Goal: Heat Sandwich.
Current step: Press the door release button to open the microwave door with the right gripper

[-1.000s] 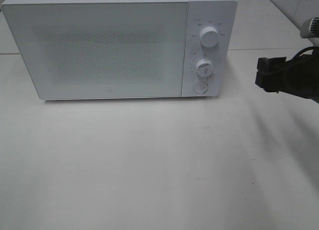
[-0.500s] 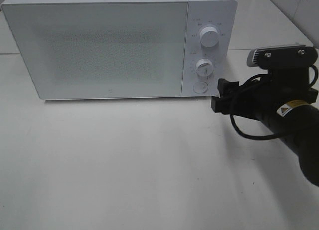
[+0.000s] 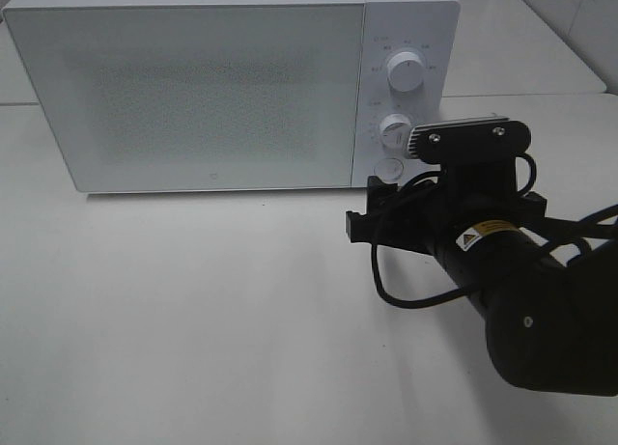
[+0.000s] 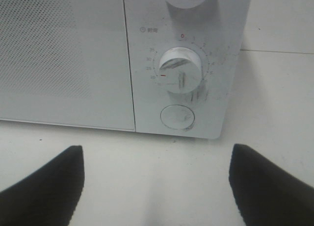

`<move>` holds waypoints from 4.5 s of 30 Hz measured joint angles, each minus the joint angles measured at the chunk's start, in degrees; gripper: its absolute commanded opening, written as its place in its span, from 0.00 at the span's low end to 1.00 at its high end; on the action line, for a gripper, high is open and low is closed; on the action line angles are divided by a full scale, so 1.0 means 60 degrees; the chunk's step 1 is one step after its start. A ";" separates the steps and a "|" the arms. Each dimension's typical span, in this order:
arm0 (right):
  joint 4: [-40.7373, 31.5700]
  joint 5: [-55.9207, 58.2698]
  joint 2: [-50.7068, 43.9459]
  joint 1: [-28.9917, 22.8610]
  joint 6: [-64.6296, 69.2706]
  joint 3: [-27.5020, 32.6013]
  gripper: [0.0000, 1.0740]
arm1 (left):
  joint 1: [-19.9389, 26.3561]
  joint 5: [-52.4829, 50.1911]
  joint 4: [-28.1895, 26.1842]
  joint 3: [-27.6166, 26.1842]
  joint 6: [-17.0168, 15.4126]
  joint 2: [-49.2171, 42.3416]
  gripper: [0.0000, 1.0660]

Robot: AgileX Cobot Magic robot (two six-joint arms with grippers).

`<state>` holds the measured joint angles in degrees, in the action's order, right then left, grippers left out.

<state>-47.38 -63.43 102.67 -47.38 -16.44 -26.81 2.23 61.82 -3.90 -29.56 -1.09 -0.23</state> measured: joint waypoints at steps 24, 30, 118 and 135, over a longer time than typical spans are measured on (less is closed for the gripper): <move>-0.0487 0.0076 0.0162 -0.0248 0.2788 -0.0239 0.70 | 0.0000 0.0000 0.0000 0.0000 0.0000 0.0000 0.94; -0.0487 0.0076 0.0162 -0.0248 0.5768 -0.0239 0.66 | 0.0000 0.0000 0.0000 0.0000 0.0000 0.0000 0.94; 0.1394 0.2015 0.3065 0.2483 1.5403 -0.3400 0.00 | 0.0000 0.0000 0.0000 0.0000 0.0000 0.0000 0.94; 0.1394 0.2015 0.3552 0.2664 1.4887 -0.4068 0.00 | 0.0000 0.0000 0.0000 0.0000 0.0000 0.0000 0.94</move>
<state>-39.02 -51.34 123.99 -31.40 72.88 -51.22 2.23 61.82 -3.90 -29.56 -1.09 -0.23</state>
